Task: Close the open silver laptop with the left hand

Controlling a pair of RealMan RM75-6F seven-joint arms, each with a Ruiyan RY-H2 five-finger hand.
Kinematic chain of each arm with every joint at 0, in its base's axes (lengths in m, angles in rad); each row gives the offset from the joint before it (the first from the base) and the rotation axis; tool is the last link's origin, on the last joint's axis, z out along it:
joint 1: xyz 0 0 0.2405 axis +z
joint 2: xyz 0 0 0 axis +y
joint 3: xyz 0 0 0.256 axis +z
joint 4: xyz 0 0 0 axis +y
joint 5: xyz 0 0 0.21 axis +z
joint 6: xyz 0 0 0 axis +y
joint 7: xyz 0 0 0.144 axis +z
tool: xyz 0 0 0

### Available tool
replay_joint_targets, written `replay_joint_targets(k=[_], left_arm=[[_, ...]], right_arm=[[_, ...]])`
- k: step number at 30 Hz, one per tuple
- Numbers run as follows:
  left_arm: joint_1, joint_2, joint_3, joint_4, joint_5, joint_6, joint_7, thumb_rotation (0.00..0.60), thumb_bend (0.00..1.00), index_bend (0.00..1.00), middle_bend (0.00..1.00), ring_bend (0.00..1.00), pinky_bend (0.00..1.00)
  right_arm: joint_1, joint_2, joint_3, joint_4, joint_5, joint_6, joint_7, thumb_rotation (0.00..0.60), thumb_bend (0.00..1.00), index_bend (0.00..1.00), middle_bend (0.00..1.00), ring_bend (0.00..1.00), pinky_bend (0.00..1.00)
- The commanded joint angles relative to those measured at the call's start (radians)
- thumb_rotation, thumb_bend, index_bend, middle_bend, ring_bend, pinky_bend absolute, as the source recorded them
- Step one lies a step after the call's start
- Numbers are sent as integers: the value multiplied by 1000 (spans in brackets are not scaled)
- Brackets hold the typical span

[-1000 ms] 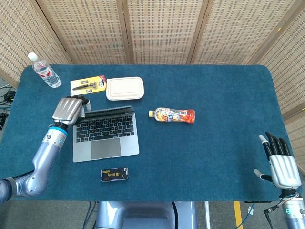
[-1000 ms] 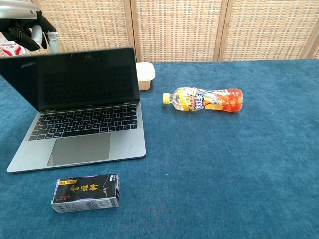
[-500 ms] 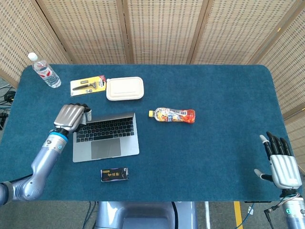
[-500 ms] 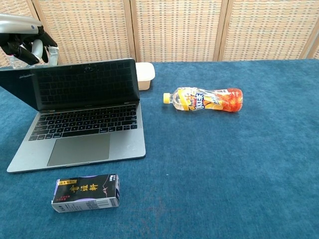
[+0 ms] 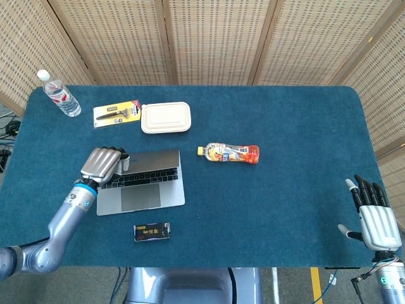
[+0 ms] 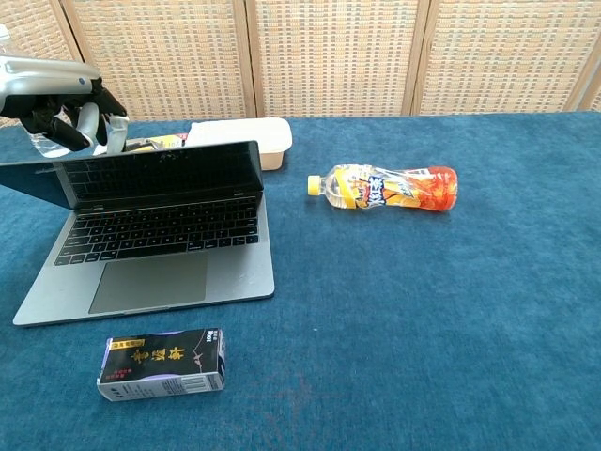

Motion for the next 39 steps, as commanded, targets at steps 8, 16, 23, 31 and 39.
replay_joint_targets(k=[8,16,23,31,39], left_arm=[[-1,-11,20,-20,18,6,16,600,949,562,386,328,322],[-11,-28,49,-31,1,5,60,600,943,562,386,326,321],[-15,-53,72,-33,2,9,85,600,944,562,386,326,322],[-15,-82,86,-29,7,13,94,600,942,562,386,326,321],[-22,-116,108,-18,-1,22,132,600,941,562,386,326,322]], right_arm=[[0,1,0,0,-1,-1,3,600,0,6,0,0,0],[0,1,-1,2,0,-3,7,600,0,6,0,0,0],[-1,2,-1,2,-1,-1,8,600,0,6,0,0,0],[-2,4,-1,1,-1,0,14,600,0,6,0,0,0],[-3,7,-2,-1,-1,0,16,600,0,6,0,0,0]])
